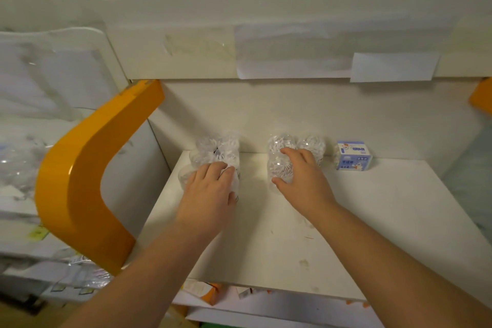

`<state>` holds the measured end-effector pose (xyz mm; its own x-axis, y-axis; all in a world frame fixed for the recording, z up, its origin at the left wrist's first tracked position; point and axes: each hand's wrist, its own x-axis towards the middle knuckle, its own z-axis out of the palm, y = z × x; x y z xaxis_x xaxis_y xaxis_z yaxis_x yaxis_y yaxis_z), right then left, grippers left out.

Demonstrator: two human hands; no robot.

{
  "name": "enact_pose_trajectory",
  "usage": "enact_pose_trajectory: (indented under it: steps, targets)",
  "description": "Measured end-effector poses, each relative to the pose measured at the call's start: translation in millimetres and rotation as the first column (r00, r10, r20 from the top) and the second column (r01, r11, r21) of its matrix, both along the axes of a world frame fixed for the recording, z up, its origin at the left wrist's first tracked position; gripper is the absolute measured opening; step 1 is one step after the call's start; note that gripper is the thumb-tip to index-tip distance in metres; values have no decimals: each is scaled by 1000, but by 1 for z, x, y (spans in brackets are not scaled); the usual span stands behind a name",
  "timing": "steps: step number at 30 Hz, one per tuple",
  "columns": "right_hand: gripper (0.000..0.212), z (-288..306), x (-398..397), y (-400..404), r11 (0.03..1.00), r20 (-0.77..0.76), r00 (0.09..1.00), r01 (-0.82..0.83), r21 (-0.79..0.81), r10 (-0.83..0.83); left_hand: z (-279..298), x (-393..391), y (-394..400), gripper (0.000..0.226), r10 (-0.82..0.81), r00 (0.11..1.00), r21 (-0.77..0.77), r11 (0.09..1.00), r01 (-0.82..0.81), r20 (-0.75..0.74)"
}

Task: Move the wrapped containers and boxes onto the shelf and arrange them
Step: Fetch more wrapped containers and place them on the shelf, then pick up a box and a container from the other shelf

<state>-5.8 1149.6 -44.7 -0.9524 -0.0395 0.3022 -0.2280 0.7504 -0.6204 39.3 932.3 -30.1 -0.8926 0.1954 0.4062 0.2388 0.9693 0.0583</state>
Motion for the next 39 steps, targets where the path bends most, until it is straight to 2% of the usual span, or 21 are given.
enact_pose_trajectory:
  steps: [8,14,20,28,39]
  targets:
    - [74,6,9,3,1000,-24,1000,-3,28,4,1,2,-1,49,27,1000,46,999,-28,11]
    - [60,28,30,-1,1000,-141,990,-26,10,27,25,20,-5,55,57,997,87,995,-51,-58]
    - [51,55,52,-23,991,-233,971,-85,-101,60,75,56,-22,56,84,987,101,992,-71,-137]
    - [47,82,74,-82,960,-217,960,-219,-173,179,123,102,-87,52,248,946,169,962,-215,-208]
    - [47,126,78,-187,939,-262,923,-321,-124,281,128,116,-211,50,399,901,282,896,-344,-170]
